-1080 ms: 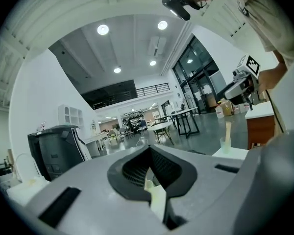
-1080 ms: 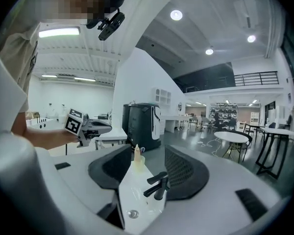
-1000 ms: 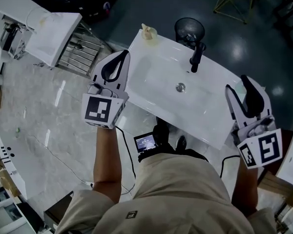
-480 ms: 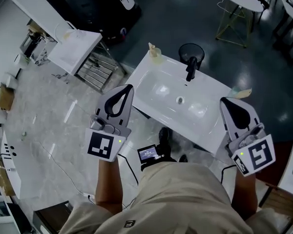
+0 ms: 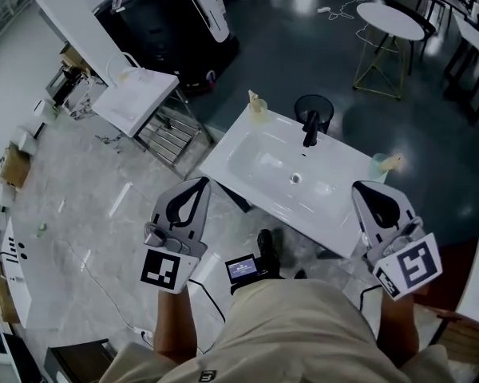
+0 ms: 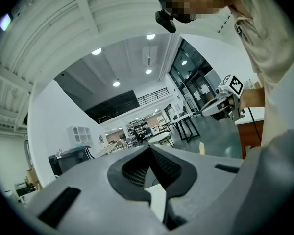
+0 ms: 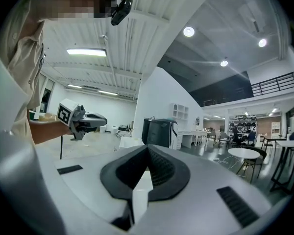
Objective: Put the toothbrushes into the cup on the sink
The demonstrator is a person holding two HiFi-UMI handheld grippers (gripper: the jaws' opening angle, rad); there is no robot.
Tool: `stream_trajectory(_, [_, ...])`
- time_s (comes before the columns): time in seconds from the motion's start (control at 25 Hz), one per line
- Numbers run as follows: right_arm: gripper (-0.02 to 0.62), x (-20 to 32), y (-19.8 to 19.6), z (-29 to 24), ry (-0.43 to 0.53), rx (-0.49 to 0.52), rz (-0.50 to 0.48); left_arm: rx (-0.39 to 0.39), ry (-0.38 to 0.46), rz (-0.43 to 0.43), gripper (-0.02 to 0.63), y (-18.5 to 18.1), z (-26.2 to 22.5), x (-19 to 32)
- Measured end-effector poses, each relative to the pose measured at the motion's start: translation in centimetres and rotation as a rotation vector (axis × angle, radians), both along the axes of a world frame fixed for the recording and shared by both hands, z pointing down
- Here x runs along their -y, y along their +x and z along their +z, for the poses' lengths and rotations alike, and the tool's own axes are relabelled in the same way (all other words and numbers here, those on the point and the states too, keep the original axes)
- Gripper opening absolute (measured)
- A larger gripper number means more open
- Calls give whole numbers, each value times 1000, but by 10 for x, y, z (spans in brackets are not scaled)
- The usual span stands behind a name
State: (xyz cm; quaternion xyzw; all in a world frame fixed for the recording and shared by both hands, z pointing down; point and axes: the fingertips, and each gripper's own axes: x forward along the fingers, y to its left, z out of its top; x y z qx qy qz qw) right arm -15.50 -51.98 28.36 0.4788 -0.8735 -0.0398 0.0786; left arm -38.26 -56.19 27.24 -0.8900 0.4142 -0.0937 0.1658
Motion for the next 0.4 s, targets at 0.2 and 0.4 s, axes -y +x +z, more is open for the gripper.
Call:
stream_trajectory(0.2, [5, -9, -12, 0, -7, -10, -28, -1, 1, -17, 6, -10, 0, -11])
stream_trajectory(0.4, [5, -8, -18, -14, 29, -20, -30, 10, 24, 0, 6, -8, -6, -6])
